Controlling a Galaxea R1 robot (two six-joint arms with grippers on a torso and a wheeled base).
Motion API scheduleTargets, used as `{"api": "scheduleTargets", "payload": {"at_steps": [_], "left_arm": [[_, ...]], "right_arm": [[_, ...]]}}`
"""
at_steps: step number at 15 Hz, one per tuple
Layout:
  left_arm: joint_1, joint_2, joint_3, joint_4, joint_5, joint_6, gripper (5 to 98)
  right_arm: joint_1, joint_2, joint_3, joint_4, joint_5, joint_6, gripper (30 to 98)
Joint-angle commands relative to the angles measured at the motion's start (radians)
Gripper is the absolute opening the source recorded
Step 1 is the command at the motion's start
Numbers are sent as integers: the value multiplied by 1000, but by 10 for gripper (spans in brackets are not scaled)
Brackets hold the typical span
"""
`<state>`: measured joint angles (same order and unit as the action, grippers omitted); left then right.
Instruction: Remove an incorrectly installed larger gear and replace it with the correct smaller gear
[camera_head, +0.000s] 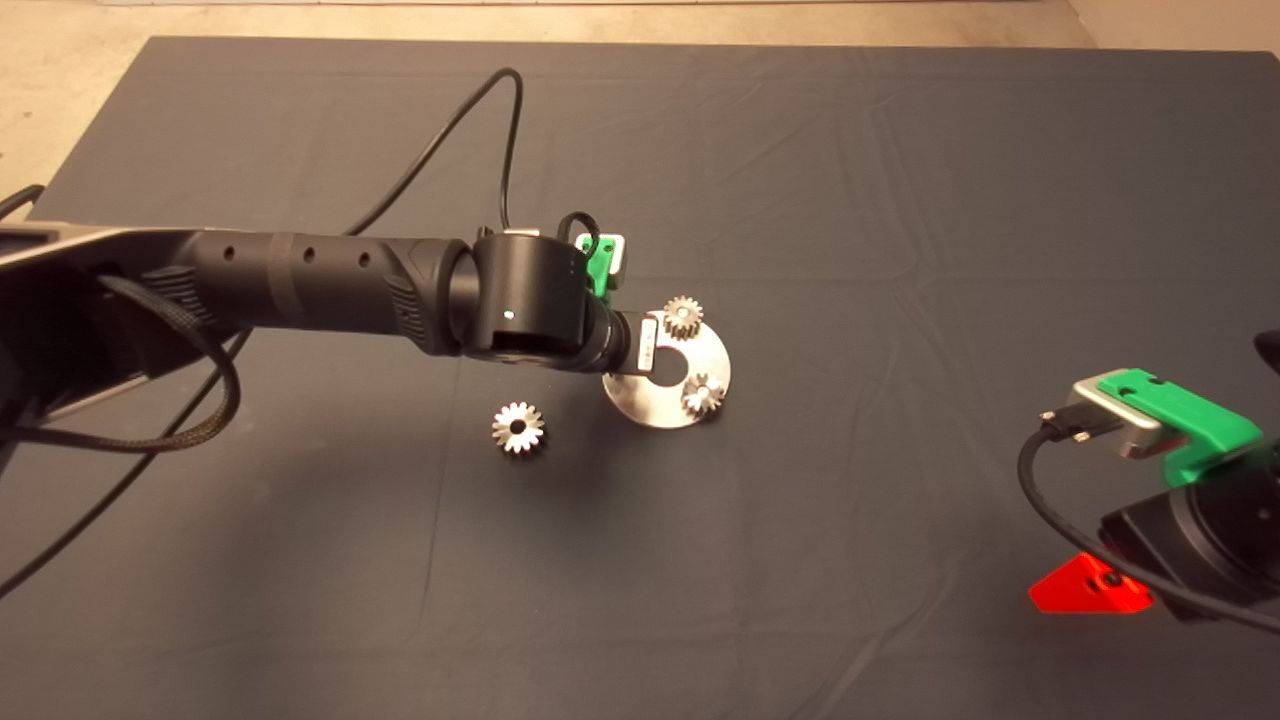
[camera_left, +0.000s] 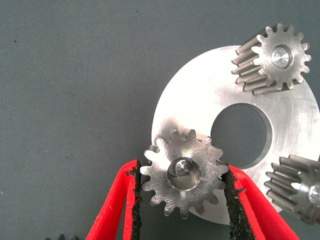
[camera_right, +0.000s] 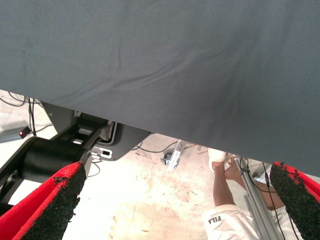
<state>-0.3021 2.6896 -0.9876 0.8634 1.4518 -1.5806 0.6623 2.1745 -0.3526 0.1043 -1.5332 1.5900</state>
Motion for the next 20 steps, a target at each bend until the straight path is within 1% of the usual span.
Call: {"api": "scheduleTargets", "payload": {"at_steps": [1,4,9,13,16,18,20], "left_arm": [[-12,2,45,23,6,-13,346],[-12,2,55,25,7,-21,346],[-12,-5,31,27,11,-9,346],[-12,-4,28,29,12,-9,346],[-12,-1,28,51,13,-9,345],[-11,3,32,58,31,-9,345],[-3,3,37,65,38,-9,345]], "right_arm": [[14,2,3,-26,-125,1,977],[14,3,3,-26,-125,1,977],[13,2,3,-25,-125,1,977],[14,2,2,-26,-125,1,977],[14,2,2,-26,-125,1,977],[13,0,3,-26,-125,1,977],[14,0,3,-26,-125,1,977]]}}
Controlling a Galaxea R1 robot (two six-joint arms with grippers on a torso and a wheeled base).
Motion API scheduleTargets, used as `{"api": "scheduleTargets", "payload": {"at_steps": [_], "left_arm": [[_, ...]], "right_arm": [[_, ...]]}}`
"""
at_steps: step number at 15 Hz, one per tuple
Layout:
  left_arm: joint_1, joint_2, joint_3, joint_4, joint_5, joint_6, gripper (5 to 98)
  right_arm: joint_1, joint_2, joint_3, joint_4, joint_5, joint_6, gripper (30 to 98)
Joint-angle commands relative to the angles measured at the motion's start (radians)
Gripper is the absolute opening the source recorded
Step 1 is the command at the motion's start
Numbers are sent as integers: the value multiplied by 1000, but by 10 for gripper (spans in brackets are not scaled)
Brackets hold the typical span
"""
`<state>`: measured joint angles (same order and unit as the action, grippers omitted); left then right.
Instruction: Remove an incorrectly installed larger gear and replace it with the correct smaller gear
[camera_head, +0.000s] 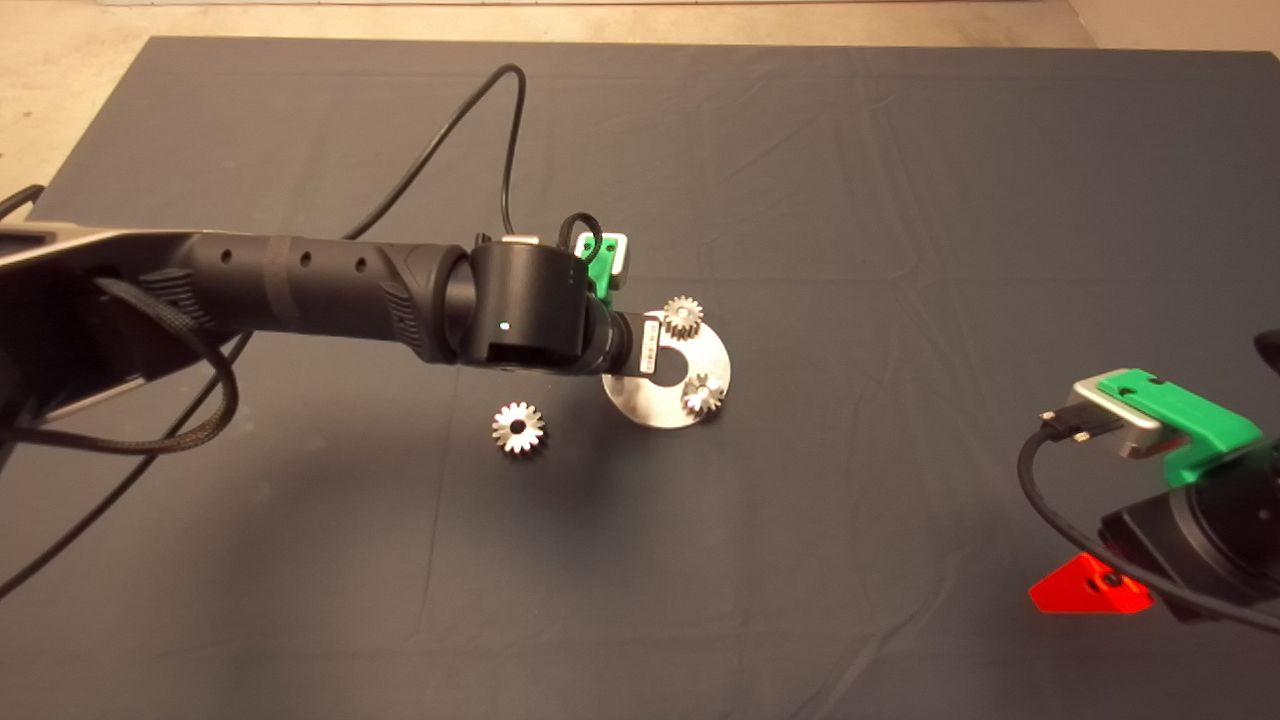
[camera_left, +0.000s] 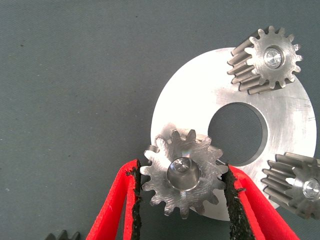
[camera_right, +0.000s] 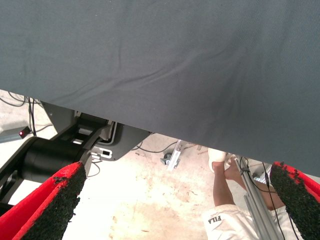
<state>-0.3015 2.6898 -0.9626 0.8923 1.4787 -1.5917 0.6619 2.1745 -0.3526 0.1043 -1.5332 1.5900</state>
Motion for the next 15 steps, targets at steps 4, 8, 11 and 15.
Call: {"api": "scheduleTargets", "payload": {"at_steps": [4,8,11,15], "left_arm": [[1,2,10,37,12,2,345],[1,0,18,37,12,2,345],[1,0,36,36,12,1,345],[1,5,38,37,12,-2,344]], "right_arm": [[15,0,2,-26,-125,1,977],[14,0,3,-26,-125,1,977],[13,2,3,-26,-125,1,977],[14,2,3,-26,-125,1,977]]}}
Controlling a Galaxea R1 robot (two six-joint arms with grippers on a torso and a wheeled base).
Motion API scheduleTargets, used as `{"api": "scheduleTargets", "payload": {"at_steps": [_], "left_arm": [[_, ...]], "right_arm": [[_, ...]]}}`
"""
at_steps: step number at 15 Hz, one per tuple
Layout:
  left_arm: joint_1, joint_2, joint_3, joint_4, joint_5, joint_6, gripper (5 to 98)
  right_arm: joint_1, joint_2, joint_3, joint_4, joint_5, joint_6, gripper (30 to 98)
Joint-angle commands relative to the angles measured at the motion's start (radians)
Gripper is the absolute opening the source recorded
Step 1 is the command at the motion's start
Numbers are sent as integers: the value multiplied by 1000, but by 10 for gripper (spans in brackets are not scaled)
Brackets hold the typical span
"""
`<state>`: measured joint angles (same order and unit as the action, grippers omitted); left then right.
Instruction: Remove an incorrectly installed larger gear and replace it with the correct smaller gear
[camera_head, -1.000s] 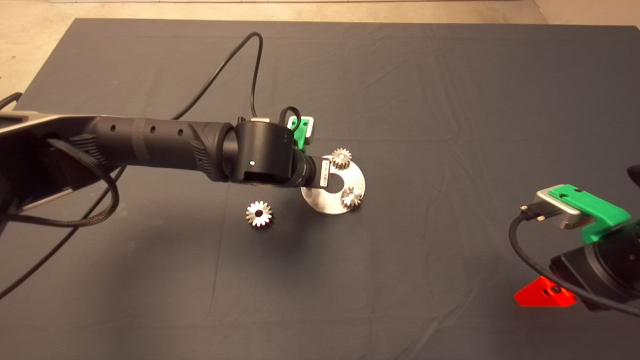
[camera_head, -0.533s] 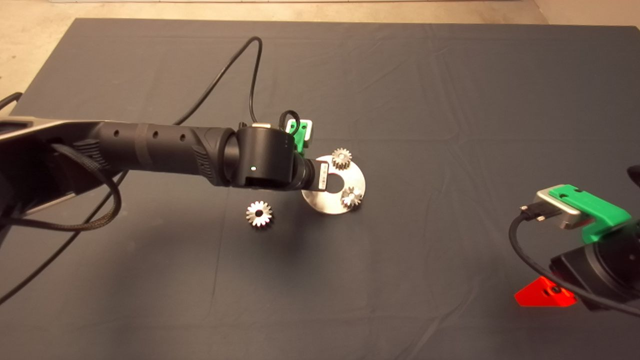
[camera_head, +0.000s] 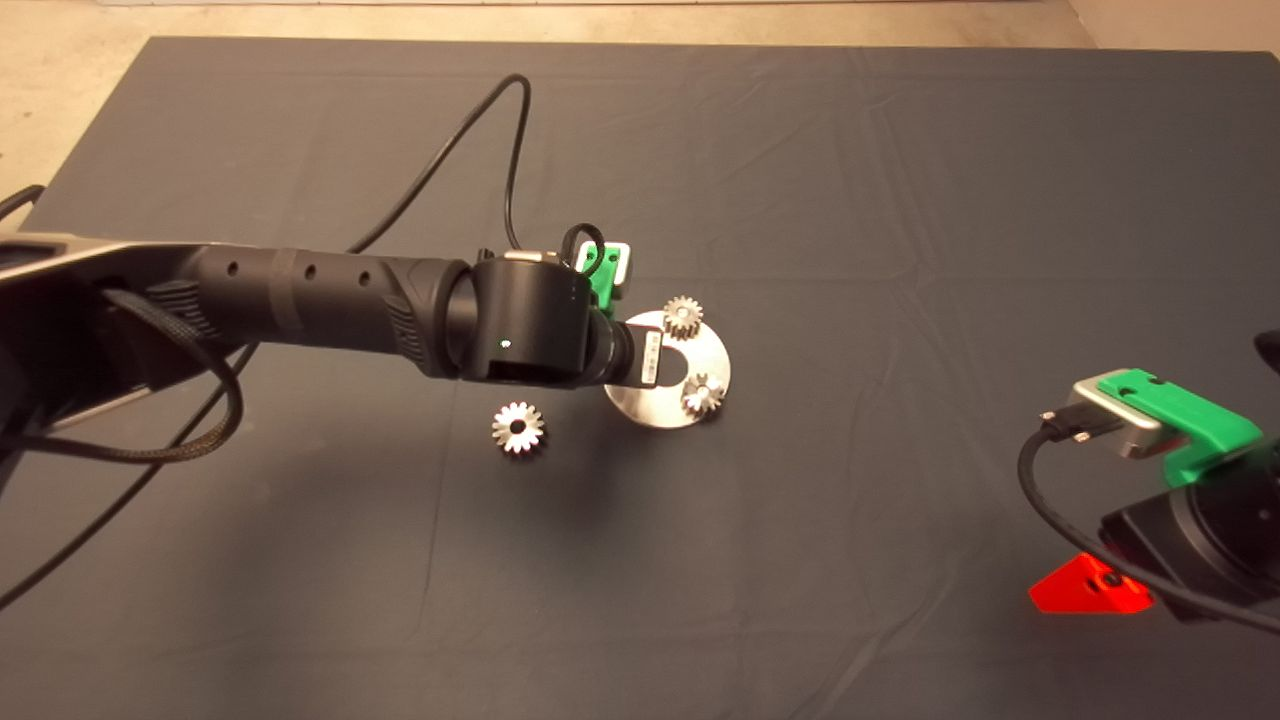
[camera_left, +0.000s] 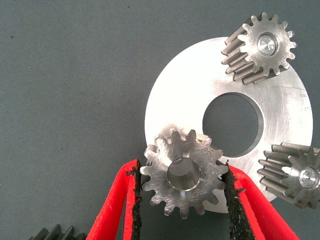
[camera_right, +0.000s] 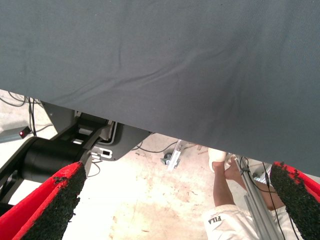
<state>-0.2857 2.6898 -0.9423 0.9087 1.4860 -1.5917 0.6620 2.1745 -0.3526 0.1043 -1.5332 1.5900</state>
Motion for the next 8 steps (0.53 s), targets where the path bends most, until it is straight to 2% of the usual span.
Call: {"api": "scheduleTargets", "payload": {"at_steps": [1,5,8], "left_arm": [[-13,5,14,21,5,-2,344],[-12,9,-15,21,4,2,344],[-4,35,-45,21,4,6,344]], "right_arm": [[13,2,2,-26,-125,1,977],[13,2,2,-26,-125,1,977],[13,0,3,-26,-125,1,977]]}}
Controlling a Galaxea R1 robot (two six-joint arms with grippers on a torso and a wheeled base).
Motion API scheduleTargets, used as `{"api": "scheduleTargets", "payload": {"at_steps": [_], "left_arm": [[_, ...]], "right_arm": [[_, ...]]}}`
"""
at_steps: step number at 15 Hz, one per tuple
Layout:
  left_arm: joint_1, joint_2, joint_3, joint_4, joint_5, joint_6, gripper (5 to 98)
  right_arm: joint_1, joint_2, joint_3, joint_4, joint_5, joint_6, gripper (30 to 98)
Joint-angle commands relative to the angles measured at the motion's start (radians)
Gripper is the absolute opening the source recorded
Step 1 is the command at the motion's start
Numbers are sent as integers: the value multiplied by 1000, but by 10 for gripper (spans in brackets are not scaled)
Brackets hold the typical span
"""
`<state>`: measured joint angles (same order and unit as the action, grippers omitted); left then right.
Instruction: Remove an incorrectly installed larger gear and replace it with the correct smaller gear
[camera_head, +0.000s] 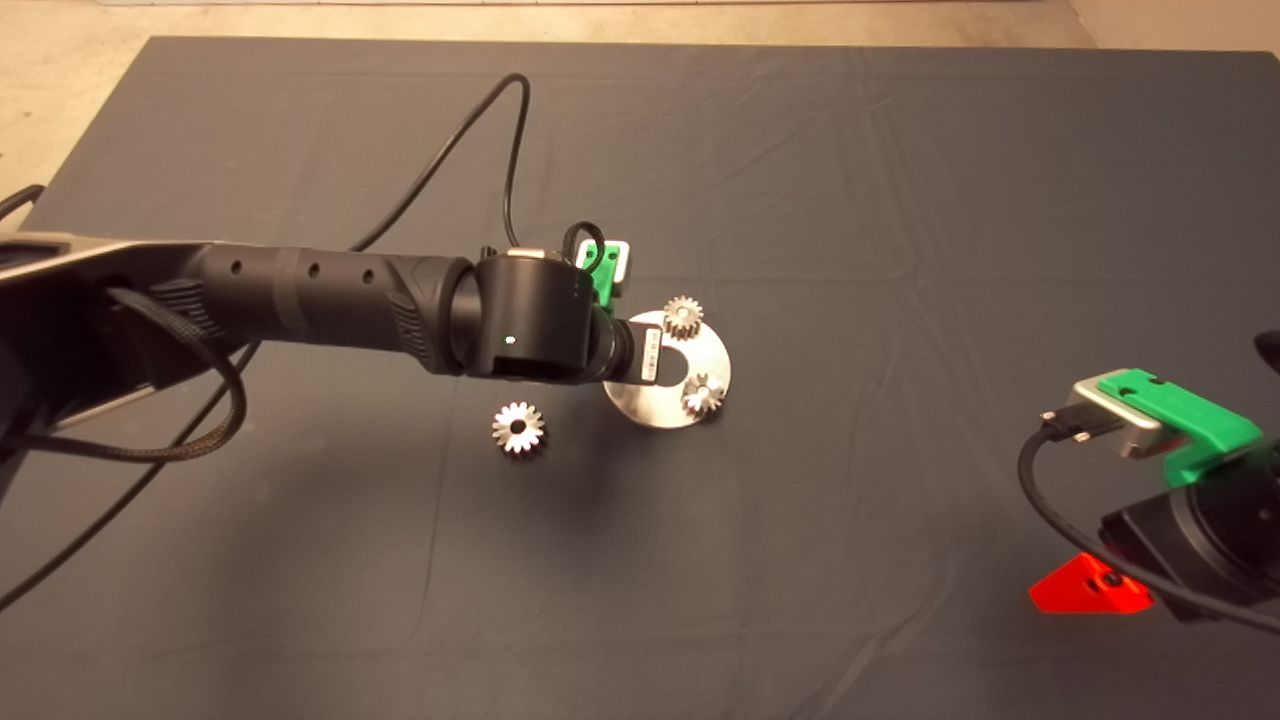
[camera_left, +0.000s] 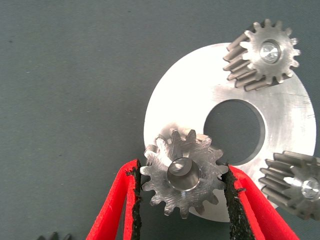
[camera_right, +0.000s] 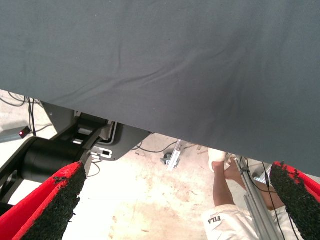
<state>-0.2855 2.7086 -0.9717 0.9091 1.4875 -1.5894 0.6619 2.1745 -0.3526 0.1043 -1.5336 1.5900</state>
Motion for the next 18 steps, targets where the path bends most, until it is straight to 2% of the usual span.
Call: {"api": "scheduleTargets", "payload": {"at_steps": [1,4,7,9,18], "left_arm": [[-1,17,-16,20,2,5,344],[-1,5,-7,20,4,6,344],[0,-22,12,20,22,6,344],[0,-37,24,20,23,6,344],[0,0,17,24,22,5,344]], "right_arm": [[13,-1,3,-26,-124,1,977],[13,0,3,-26,-124,1,977],[13,2,3,-26,-124,1,977],[13,3,2,-26,-124,1,977],[13,2,3,-26,-124,1,977]]}}
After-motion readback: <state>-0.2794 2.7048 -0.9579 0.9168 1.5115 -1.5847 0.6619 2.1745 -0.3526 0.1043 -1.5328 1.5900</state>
